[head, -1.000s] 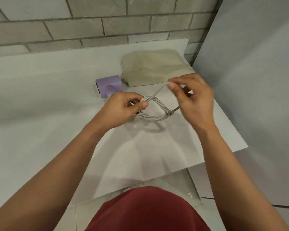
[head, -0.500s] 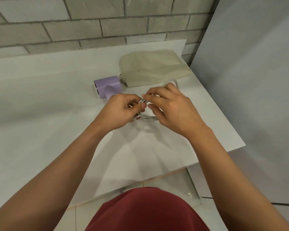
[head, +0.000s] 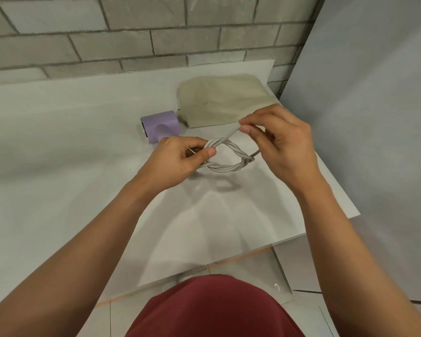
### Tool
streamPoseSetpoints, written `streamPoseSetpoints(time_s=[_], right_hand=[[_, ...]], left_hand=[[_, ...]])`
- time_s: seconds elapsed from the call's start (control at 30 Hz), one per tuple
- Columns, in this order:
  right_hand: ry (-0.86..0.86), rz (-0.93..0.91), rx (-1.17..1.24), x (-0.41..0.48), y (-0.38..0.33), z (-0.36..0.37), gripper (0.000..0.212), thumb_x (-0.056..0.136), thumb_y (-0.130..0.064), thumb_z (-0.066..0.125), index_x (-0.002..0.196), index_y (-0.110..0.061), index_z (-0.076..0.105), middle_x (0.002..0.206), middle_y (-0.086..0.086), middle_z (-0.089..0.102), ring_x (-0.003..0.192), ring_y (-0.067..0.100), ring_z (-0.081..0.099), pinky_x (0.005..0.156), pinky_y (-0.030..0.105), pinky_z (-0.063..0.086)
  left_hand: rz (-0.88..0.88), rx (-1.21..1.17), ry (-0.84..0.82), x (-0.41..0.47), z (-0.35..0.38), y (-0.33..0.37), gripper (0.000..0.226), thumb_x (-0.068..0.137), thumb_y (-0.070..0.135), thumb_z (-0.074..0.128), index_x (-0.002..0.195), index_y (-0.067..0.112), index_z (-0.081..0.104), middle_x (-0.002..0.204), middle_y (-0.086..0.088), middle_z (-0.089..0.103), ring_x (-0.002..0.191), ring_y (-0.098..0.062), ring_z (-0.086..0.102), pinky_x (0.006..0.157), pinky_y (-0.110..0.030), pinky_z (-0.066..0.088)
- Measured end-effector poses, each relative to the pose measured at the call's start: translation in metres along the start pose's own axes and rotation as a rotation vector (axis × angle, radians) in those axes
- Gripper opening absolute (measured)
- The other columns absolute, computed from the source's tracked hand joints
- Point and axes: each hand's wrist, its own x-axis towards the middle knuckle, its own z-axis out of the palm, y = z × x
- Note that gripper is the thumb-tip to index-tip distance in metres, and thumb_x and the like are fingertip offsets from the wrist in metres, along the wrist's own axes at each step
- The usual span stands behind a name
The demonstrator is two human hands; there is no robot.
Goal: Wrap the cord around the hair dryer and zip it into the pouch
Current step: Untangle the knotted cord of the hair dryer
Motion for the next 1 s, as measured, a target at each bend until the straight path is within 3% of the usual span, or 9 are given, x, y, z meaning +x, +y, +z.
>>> streamPoseSetpoints(time_s=[0.13, 0.2, 0.3, 0.4, 0.5, 0.67, 0.77, 0.87, 1.0], right_hand=[[0.056, 0.104, 0.033, -0.001, 0.002, 0.005, 0.013, 0.100, -0.019, 0.071, 0.106, -0.012, 0.080, 0.104, 0.000, 0.072, 0.079, -0.011, 0.054, 0.071, 0.012, 0.041], [0.054, 0.083, -0.033, -0.002, 0.003, 0.008, 0.016, 0.102, -0.017, 0.067, 0.112, -0.013, 0.078, 0.111, 0.001, 0.072, 0.084, -0.009, 0.058, 0.072, 0.021, 0.050], [-0.123, -0.111, -0.207, -0.005, -0.003, 0.012, 0.032, 0.100, -0.009, 0.062, 0.128, -0.020, 0.072, 0.129, -0.004, 0.067, 0.103, 0.019, 0.067, 0.069, 0.041, 0.059], [-0.250, -0.242, -0.366, -0.007, -0.007, 0.019, 0.026, 0.096, -0.014, 0.070, 0.119, -0.023, 0.076, 0.117, -0.005, 0.070, 0.094, 0.025, 0.060, 0.052, 0.034, 0.052], [-0.256, -0.235, -0.371, -0.006, -0.003, 0.023, 0.014, 0.096, -0.023, 0.074, 0.109, -0.023, 0.080, 0.102, -0.003, 0.068, 0.088, 0.023, 0.057, 0.047, 0.033, 0.048], [-0.136, -0.079, -0.125, 0.000, 0.004, 0.017, 0.016, 0.099, -0.031, 0.071, 0.108, -0.023, 0.082, 0.101, -0.003, 0.070, 0.088, 0.019, 0.063, 0.065, 0.041, 0.055], [0.039, 0.041, 0.082, 0.012, 0.006, 0.003, 0.012, 0.097, -0.022, 0.076, 0.105, -0.017, 0.082, 0.099, 0.001, 0.071, 0.080, 0.003, 0.059, 0.067, 0.027, 0.048], [0.066, 0.121, 0.136, 0.019, 0.006, -0.005, 0.011, 0.097, -0.025, 0.076, 0.106, -0.021, 0.081, 0.099, -0.005, 0.070, 0.071, -0.003, 0.055, 0.064, 0.017, 0.040], [-0.030, 0.113, -0.059, 0.017, 0.014, -0.003, 0.022, 0.099, -0.021, 0.070, 0.120, -0.020, 0.077, 0.117, -0.004, 0.069, 0.072, 0.001, 0.056, 0.074, 0.030, 0.054]], left_hand=[[0.001, 0.003, 0.019, 0.004, 0.002, 0.006, 0.026, 0.100, 0.035, 0.066, 0.088, 0.014, 0.075, 0.071, 0.007, 0.073, 0.066, 0.000, 0.069, 0.063, -0.016, 0.048], [-0.005, 0.040, 0.015, 0.007, 0.003, 0.007, 0.025, 0.100, 0.034, 0.065, 0.088, 0.015, 0.075, 0.074, 0.008, 0.075, 0.070, -0.003, 0.073, 0.061, -0.015, 0.048], [-0.042, 0.051, 0.005, 0.009, 0.006, 0.006, 0.028, 0.101, 0.034, 0.064, 0.084, 0.013, 0.073, 0.073, 0.008, 0.075, 0.067, -0.005, 0.074, 0.052, -0.011, 0.041], [-0.051, 0.044, -0.012, 0.008, 0.005, 0.007, 0.028, 0.102, 0.033, 0.063, 0.085, 0.014, 0.074, 0.071, 0.012, 0.074, 0.064, -0.003, 0.072, 0.051, -0.008, 0.039], [-0.027, 0.060, -0.030, 0.005, 0.003, 0.006, 0.028, 0.101, 0.033, 0.065, 0.082, 0.015, 0.075, 0.065, 0.008, 0.071, 0.056, 0.000, 0.062, 0.052, -0.009, 0.038], [-0.002, 0.037, -0.015, 0.003, -0.001, 0.003, 0.036, 0.100, 0.041, 0.064, 0.078, 0.013, 0.070, 0.062, -0.012, 0.057, 0.053, -0.012, 0.042, 0.053, -0.026, 0.032], [-0.010, 0.033, -0.005, 0.000, -0.002, 0.001, 0.034, 0.100, 0.038, 0.065, 0.073, 0.018, 0.069, 0.060, -0.003, 0.065, 0.051, -0.014, 0.053, 0.054, -0.023, 0.039], [-0.024, 0.005, 0.031, -0.004, 0.000, 0.000, 0.031, 0.100, 0.033, 0.067, 0.071, 0.021, 0.065, 0.057, 0.009, 0.062, 0.050, -0.009, 0.051, 0.055, -0.020, 0.040], [-0.065, 0.003, 0.046, -0.002, 0.002, 0.000, 0.028, 0.099, 0.031, 0.067, 0.073, 0.021, 0.067, 0.054, 0.015, 0.062, 0.046, -0.004, 0.055, 0.055, -0.024, 0.046]])
